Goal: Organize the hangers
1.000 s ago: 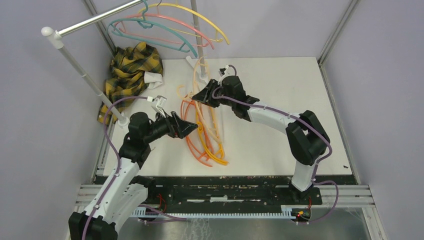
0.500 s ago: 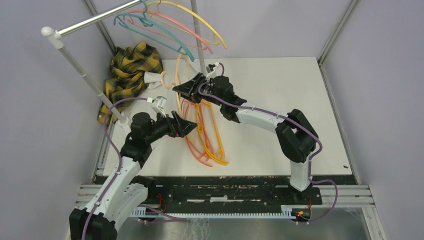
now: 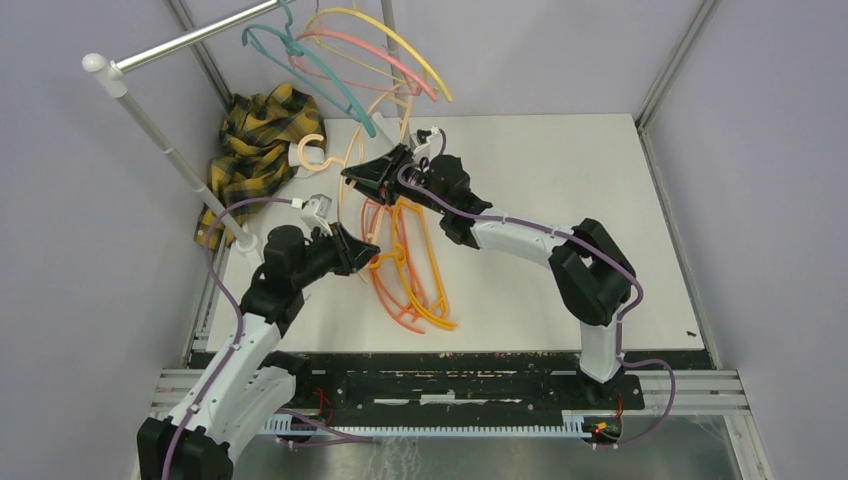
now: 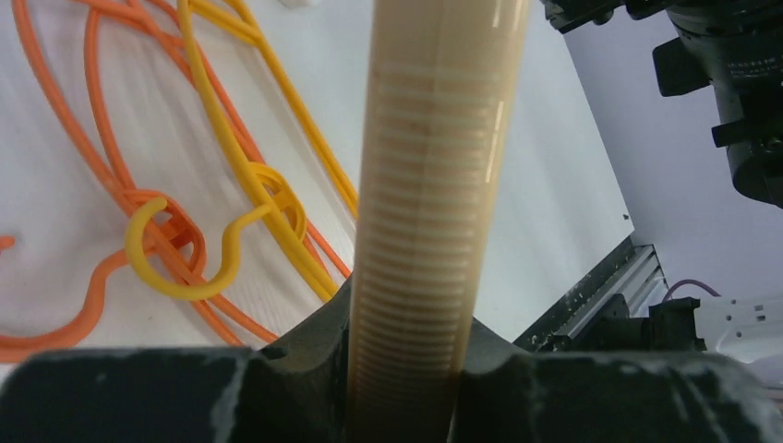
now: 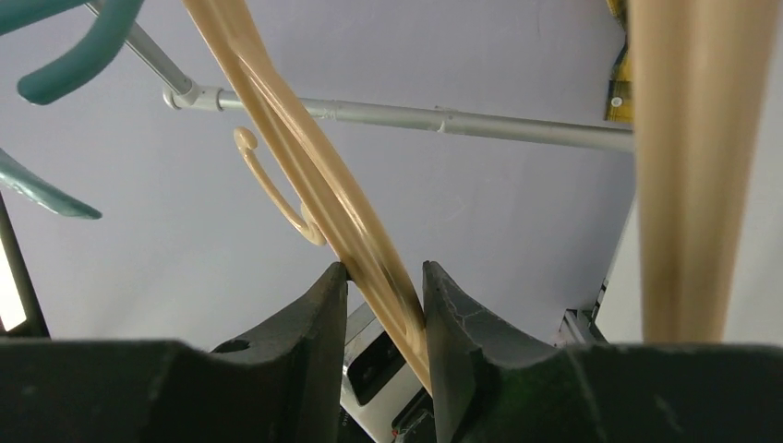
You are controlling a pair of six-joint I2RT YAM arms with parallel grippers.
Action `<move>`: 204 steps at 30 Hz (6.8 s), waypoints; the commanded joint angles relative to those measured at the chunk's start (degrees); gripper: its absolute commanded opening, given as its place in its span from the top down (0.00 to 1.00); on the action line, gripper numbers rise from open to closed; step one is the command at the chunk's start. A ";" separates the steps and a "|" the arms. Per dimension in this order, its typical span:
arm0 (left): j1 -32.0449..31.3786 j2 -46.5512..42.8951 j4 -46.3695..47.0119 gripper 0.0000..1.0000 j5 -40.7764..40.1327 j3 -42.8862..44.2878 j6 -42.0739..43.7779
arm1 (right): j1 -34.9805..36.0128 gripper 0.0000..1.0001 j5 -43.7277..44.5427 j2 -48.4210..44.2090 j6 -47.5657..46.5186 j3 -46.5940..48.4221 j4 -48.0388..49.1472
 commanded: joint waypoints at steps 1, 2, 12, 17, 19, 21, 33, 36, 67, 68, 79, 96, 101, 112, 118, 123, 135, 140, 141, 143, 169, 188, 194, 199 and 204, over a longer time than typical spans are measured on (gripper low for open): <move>0.02 -1.01 -6.35 0.97 -9.27 4.17 0.49 | 0.29 0.80 -3.85 -0.55 2.81 -1.59 5.41; 0.02 -1.00 -8.59 0.97 -11.63 4.98 0.33 | -0.01 0.77 -3.98 -0.62 2.40 -2.56 4.99; 0.05 3.42 -21.65 0.97 -30.79 8.04 -3.27 | -5.25 0.31 -6.91 -2.64 -3.31 -12.44 0.59; -0.04 7.54 -30.73 0.97 -47.28 14.90 -4.88 | -7.13 0.00 -11.72 -5.64 -18.02 -11.03 -13.57; 0.06 9.23 -33.79 0.97 -54.89 18.64 -4.08 | -7.46 0.00 -11.29 -7.49 -25.97 -10.41 -22.80; 0.06 11.04 -35.74 0.97 -61.43 22.70 -2.41 | -7.51 0.00 -8.87 -9.68 -35.49 -9.34 -32.59; 0.07 22.98 -37.36 0.97 -76.15 44.08 5.41 | -7.88 0.00 2.50 -15.34 -56.75 -9.13 -53.76; 0.05 26.33 -37.59 0.97 -77.27 50.26 7.61 | -8.20 0.00 1.31 -14.39 -56.56 -8.66 -53.46; -1.33 32.02 -31.04 0.97 -74.36 60.55 13.84 | -10.88 0.00 -2.39 -8.90 -53.64 -7.28 -49.71; -1.31 32.55 -31.07 0.97 -74.26 60.75 13.85 | -10.92 0.00 -2.43 -8.73 -53.68 -7.47 -49.71; -1.41 42.38 -38.14 0.97 -66.63 67.34 13.25 | -12.84 0.00 -3.48 -8.53 -53.21 -9.44 -47.97; -7.78 61.32 -49.46 0.97 -61.47 91.45 16.12 | -16.55 0.00 -5.72 -9.12 -51.52 -11.57 -44.75; -8.22 68.86 -52.42 0.97 -59.19 102.12 16.36 | -17.61 0.00 -6.24 -9.76 -51.66 -11.68 -44.83; -9.78 65.04 -47.50 0.93 -54.24 99.65 17.47 | -18.12 0.00 -4.37 -13.27 -54.14 -13.39 -45.55; -9.70 54.50 -39.55 0.43 -48.87 91.70 18.62 | -18.09 0.00 -3.35 -14.51 -54.82 -13.46 -46.38; -9.66 49.02 -37.59 0.12 -46.71 88.18 19.82 | -18.03 0.00 -3.44 -14.78 -54.08 -14.85 -45.37; -9.63 38.51 -32.89 0.01 -43.40 72.30 19.87 | -18.00 0.00 -4.20 -14.58 -55.84 -15.20 -46.47; -9.63 31.83 -32.26 0.01 -39.17 66.86 19.03 | -15.63 0.00 -3.18 -14.97 -59.36 -13.78 -49.71; -9.73 30.15 -32.01 0.01 -37.73 65.40 18.81 | -14.57 0.00 -2.67 -14.81 -60.03 -13.36 -50.36; -9.68 26.72 -32.02 0.01 -34.60 62.60 18.69 | -12.26 0.00 -1.36 -14.11 -61.05 -12.34 -51.64; -9.69 3.88 -32.49 0.06 -26.80 27.96 12.28 | 0.92 0.60 -0.07 6.11 -60.24 2.49 -54.32; -9.67 -2.86 -31.54 0.11 -16.62 27.17 12.25 | 0.29 0.84 -2.64 -6.90 -52.03 -1.18 -46.10; -9.64 -5.64 -30.34 0.12 -11.95 24.43 11.62 | -0.56 0.77 -6.36 -7.19 -40.52 -1.95 -32.14; -9.64 -7.21 -31.57 0.12 -12.62 24.35 11.07 | -0.58 0.57 -7.33 -0.64 -39.03 1.82 -32.71; -9.64 -7.65 -32.41 0.12 -13.45 24.25 11.03 | -0.58 0.60 -7.69 3.55 -37.55 0.76 -29.98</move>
